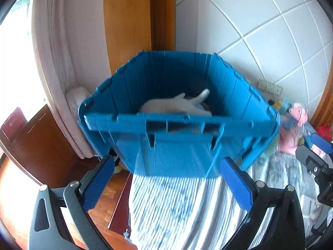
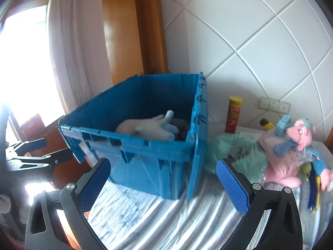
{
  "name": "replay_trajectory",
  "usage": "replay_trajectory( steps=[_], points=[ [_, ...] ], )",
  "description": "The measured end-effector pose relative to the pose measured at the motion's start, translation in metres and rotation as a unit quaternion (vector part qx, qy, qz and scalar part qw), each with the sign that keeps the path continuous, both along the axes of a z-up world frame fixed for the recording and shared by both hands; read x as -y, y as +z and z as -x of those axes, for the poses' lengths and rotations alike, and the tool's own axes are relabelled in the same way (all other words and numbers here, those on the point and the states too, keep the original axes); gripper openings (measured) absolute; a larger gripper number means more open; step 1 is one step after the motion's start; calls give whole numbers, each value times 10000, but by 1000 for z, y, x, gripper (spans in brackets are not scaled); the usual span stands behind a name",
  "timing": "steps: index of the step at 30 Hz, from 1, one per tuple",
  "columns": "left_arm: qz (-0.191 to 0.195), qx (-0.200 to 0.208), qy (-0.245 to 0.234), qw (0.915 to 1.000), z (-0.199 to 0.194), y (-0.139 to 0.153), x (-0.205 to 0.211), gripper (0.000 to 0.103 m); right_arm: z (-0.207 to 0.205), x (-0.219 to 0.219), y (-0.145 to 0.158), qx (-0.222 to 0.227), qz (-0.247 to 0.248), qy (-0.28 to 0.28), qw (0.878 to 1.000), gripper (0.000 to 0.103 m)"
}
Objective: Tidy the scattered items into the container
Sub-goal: 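Raise both open tools out of the crate and back away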
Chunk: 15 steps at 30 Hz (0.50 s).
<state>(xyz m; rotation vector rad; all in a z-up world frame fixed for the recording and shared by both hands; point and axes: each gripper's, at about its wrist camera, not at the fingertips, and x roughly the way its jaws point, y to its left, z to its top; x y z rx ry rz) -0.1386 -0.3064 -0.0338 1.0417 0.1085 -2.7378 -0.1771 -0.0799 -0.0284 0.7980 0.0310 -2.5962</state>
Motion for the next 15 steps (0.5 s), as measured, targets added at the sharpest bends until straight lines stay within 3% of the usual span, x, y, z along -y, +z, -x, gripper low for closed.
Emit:
replay_trajectory(
  steps=[4, 15],
  points=[
    [31, -25, -113, 9999, -8, -1, -2, 103, -11, -1, -11, 186, -88, -46, 9998, 103],
    [136, -24, -331, 9994, -19, -4, 15, 103, -45, 11, -6, 118, -451, -638, 9969, 103]
  ],
)
